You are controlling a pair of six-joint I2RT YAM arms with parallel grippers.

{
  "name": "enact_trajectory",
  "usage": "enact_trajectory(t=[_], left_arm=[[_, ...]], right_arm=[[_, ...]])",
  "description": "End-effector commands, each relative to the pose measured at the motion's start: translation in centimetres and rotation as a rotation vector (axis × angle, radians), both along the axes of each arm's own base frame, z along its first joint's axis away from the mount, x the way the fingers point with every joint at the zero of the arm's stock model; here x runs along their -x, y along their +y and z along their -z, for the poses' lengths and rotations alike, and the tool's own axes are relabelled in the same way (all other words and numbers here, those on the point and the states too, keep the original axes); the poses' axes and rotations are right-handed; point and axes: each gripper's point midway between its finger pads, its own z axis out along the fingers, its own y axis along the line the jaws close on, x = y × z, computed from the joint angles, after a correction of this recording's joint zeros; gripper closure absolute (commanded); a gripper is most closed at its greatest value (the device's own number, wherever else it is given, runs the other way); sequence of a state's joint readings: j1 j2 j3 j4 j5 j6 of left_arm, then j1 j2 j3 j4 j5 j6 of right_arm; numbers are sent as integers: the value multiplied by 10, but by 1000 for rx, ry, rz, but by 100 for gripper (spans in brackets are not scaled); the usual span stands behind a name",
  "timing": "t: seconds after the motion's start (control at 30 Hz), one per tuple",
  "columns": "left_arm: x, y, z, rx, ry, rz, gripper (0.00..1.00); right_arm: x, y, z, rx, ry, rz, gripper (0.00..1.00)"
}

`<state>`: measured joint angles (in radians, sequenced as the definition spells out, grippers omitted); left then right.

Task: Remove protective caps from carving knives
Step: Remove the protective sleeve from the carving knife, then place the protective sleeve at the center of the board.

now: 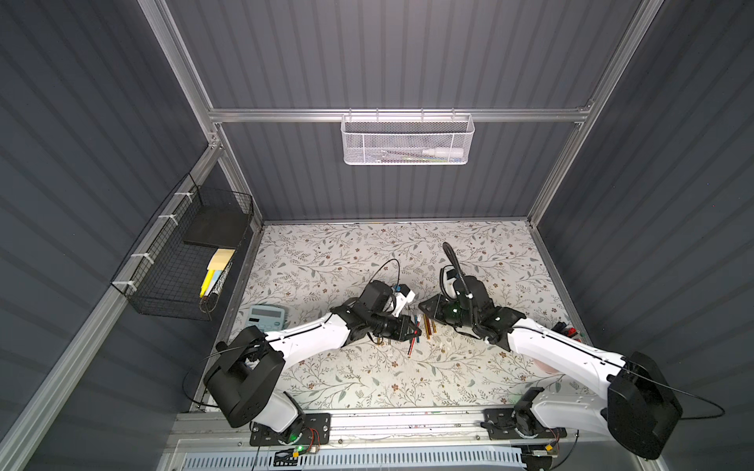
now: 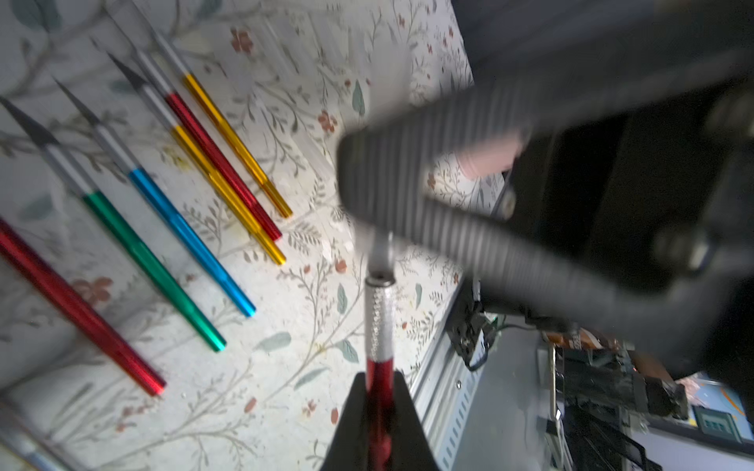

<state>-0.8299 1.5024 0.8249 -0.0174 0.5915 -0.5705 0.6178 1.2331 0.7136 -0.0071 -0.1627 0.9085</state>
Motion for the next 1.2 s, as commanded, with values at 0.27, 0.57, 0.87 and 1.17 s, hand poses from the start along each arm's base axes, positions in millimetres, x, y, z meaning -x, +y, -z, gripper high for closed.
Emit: enact_trajectory(t=[0.27, 0.57, 0.87, 1.17], left_arm=[[26, 6, 8, -34, 69, 85, 100], [0, 25, 5, -180, -48, -38, 100], [-25, 53, -6, -293, -164, -157, 100], [-41, 67, -14, -258, -172, -221, 100]], right_arm=[[-20, -37, -16, 22, -97, 129, 94], [0, -48, -1, 149, -61, 41, 92], [40, -83, 29, 354, 35, -15, 91], [62, -90, 59, 405, 147, -64, 91]])
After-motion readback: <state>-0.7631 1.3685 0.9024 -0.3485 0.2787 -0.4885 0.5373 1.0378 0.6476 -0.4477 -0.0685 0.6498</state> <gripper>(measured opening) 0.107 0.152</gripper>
